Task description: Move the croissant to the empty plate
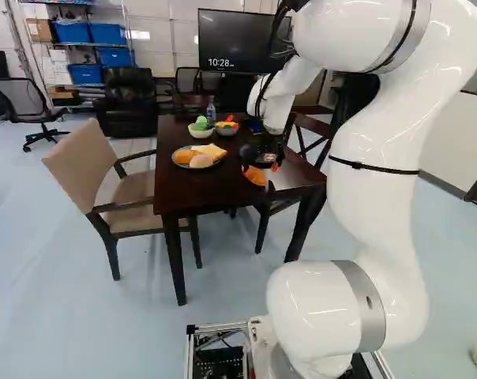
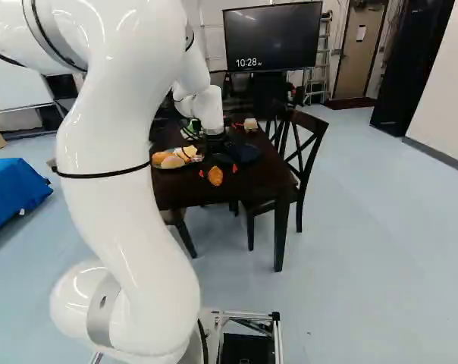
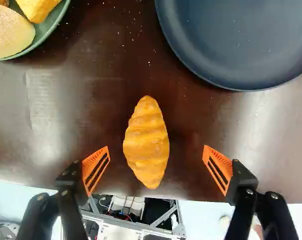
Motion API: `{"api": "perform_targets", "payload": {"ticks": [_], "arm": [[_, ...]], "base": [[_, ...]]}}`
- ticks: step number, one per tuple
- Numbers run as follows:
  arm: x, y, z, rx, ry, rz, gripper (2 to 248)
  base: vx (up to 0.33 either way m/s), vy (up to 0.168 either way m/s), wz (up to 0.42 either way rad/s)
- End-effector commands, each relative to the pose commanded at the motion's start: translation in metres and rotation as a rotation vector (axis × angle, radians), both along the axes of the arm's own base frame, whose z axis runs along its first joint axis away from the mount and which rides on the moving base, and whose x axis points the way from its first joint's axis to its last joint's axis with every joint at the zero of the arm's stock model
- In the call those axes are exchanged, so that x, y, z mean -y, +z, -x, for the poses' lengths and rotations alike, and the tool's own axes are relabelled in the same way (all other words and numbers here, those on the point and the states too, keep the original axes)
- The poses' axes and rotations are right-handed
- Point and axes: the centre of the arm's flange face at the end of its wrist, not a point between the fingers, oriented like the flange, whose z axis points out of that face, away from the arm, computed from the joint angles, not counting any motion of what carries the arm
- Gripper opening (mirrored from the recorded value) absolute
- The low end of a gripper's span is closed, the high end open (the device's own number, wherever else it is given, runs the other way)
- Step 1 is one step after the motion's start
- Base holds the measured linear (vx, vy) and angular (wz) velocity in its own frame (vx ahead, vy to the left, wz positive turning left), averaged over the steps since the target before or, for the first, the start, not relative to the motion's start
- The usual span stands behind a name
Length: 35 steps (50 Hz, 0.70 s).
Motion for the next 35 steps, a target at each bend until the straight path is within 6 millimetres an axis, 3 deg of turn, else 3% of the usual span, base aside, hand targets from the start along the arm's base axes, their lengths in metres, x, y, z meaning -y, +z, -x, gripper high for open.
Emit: {"api": "perform_targets", "payload": {"ticks": [7,8,13,14,23,24,29,30,34,35], "arm": [[0.0,0.0,0.0,0.0,0.0,0.0,238],[0.0,0.0,0.0,0.0,0.0,0.0,226],[0.0,0.0,0.0,0.0,0.0,0.0,226],[0.0,0.0,0.0,0.0,0.0,0.0,214],[0.0001,0.0,-0.0003,0.003,0.0,0.001,202],[0.0001,0.0001,-0.0004,0.004,0.0,0.001,190],[0.0001,0.0001,-0.0004,0.005,0.0,0.001,190],[0.0001,0.0001,-0.0004,0.005,0.0,0.001,177],[0.0001,0.0001,-0.0004,0.005,0.0,0.001,177],[0.0001,0.0001,-0.0004,0.005,0.0,0.001,164]], "base": [[0.0,0.0,0.0],[0.0,0.0,0.0],[0.0,0.0,0.0],[0.0,0.0,0.0],[0.0,0.0,0.0],[0.0,0.0,0.0],[0.0,0.0,0.0],[0.0,0.0,0.0],[0.0,0.0,0.0],[0.0,0.0,0.0]]}}
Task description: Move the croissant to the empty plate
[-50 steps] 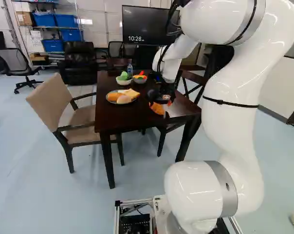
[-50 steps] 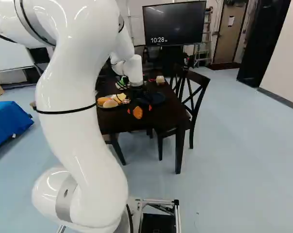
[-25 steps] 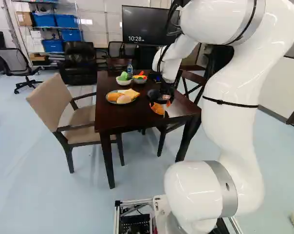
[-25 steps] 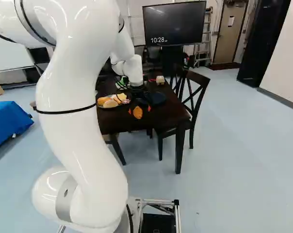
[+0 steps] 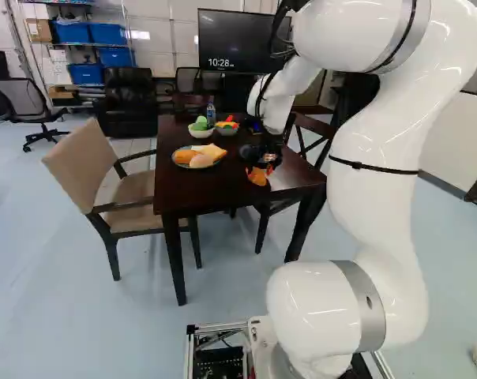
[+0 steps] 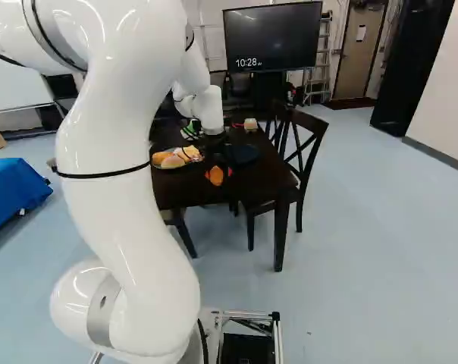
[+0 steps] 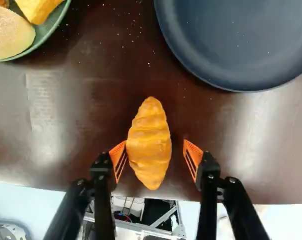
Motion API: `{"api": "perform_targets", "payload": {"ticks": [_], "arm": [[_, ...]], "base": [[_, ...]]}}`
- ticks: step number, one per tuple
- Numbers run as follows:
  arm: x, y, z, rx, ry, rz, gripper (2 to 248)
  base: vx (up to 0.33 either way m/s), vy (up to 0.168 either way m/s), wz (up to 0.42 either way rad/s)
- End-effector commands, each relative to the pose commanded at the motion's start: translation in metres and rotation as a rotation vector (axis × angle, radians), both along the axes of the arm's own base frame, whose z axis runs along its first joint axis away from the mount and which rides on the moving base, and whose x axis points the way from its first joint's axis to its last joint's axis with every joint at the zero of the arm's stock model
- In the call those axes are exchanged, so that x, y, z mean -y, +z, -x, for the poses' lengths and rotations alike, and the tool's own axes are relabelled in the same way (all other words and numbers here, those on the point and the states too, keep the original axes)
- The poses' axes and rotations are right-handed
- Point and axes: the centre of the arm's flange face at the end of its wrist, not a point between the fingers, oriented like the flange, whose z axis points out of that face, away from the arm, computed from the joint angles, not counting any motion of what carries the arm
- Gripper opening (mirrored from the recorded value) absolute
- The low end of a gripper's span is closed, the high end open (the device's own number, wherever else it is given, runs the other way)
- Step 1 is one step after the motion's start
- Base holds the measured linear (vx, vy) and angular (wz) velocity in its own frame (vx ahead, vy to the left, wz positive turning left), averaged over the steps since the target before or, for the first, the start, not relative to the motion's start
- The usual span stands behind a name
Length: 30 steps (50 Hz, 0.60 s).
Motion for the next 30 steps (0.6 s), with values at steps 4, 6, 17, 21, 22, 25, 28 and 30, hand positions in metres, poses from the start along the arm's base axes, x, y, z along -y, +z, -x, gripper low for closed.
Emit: {"api": "perform_targets", "payload": {"ticks": [4,6,17,21,22,25,28,30], "arm": [[0.0,0.0,0.0,0.0,0.0,0.0,164],[0.0,0.0,0.0,0.0,0.0,0.0,152],[0.0,0.0,0.0,0.0,0.0,0.0,129],[0.0,0.0,0.0,0.0,0.0,0.0,126],[0.0,0.0,0.0,0.0,0.0,0.0,126],[0.0,0.0,0.0,0.0,0.0,0.0,126],[0.0,0.0,0.0,0.0,0.0,0.0,127],[0.0,0.0,0.0,0.0,0.0,0.0,127]], "base": [[0.0,0.0,0.0],[0.0,0.0,0.0],[0.0,0.0,0.0],[0.0,0.0,0.0],[0.0,0.0,0.0],[0.0,0.0,0.0],[0.0,0.0,0.0],[0.0,0.0,0.0]]}}
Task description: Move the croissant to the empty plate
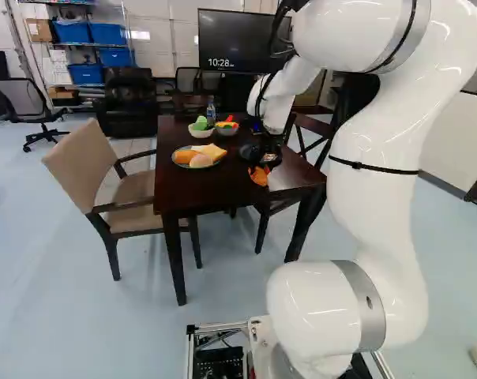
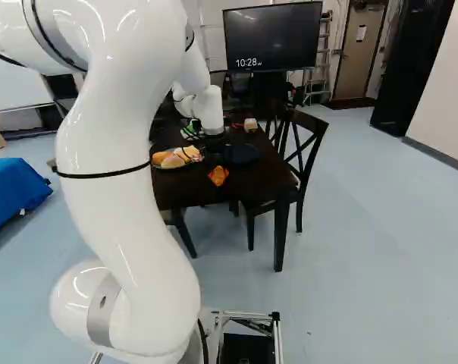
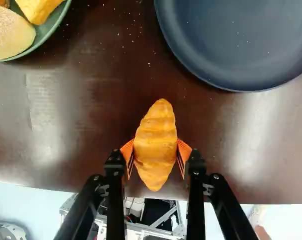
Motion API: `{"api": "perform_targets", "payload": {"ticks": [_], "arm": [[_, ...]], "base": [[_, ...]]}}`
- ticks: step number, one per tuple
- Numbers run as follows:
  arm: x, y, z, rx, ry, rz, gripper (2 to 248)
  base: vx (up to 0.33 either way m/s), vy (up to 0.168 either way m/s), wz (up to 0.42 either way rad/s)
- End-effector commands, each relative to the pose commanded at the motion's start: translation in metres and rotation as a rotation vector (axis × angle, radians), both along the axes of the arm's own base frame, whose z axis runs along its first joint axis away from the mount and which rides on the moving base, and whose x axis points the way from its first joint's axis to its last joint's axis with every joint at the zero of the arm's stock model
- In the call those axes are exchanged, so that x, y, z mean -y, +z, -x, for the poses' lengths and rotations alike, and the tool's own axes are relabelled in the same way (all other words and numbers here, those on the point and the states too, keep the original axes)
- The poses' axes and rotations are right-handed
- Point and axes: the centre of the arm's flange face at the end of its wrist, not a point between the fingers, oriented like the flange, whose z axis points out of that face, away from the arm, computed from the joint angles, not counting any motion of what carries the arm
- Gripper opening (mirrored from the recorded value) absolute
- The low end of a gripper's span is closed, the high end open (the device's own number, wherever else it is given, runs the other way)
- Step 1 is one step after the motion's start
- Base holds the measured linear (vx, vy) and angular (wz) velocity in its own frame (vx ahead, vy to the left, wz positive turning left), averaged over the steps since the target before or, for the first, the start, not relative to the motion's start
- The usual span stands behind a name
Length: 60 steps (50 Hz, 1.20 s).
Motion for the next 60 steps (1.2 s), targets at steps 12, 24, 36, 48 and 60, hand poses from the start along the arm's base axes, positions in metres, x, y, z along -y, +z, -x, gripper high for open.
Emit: {"api": "perform_targets", "payload": {"ticks": [12,24,36,48,60], "arm": [[0.0,0.0,0.0,0.0,0.0,0.0,127],[0.0,0.0,0.0,0.0,0.0,0.0,120],[0.0,0.001,0.0,0.001,0.0,0.0,122],[0.0,0.015,0.005,0.025,0.0,0.002,122],[0.002,0.032,0.001,0.056,-0.004,0.004,122]], "base": [[0.0,0.0,0.0],[0.0,0.0,0.0],[0.0,0.0,0.0],[0.0,0.0,0.0],[0.0,0.0,0.0]]}}
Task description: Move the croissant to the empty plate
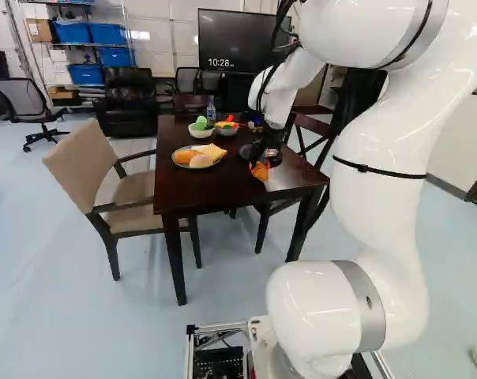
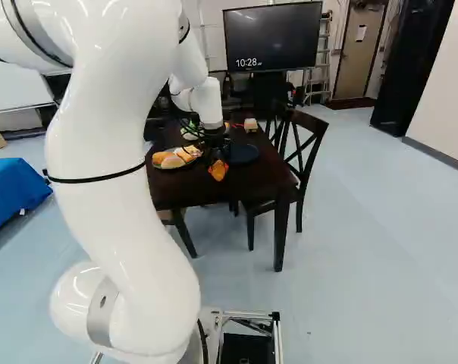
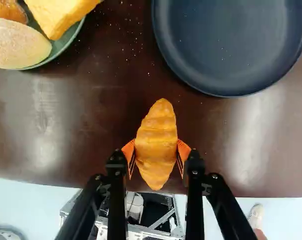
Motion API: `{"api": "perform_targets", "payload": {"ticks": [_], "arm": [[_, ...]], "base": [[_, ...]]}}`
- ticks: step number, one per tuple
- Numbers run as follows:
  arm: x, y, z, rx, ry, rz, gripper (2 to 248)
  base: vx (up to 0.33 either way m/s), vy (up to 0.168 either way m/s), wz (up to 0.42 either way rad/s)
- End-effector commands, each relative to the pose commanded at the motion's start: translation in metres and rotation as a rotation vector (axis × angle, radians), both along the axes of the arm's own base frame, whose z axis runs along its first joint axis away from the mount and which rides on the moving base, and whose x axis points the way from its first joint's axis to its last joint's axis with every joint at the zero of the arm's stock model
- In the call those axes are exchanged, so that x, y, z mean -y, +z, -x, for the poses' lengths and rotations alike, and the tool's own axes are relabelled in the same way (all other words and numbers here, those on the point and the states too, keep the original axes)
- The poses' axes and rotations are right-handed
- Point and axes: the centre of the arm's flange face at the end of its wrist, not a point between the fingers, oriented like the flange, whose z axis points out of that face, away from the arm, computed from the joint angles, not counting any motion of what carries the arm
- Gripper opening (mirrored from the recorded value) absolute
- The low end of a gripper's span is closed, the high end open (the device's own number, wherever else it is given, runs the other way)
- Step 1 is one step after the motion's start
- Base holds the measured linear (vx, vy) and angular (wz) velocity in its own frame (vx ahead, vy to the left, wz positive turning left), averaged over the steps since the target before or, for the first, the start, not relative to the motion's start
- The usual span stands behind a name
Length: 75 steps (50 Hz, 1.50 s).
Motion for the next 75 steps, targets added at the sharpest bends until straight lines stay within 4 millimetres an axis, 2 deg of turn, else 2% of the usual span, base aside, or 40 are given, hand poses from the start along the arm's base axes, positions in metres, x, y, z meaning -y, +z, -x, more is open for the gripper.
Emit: {"api": "perform_targets", "payload": {"ticks": [42,75], "arm": [[0.04,0.058,-0.038,0.041,-0.067,-0.019,122],[0.07,0.056,-0.09,0.067,-0.135,-0.066,122]], "base": [[0.0,0.0,0.0],[0.0,0.0,0.0]]}}
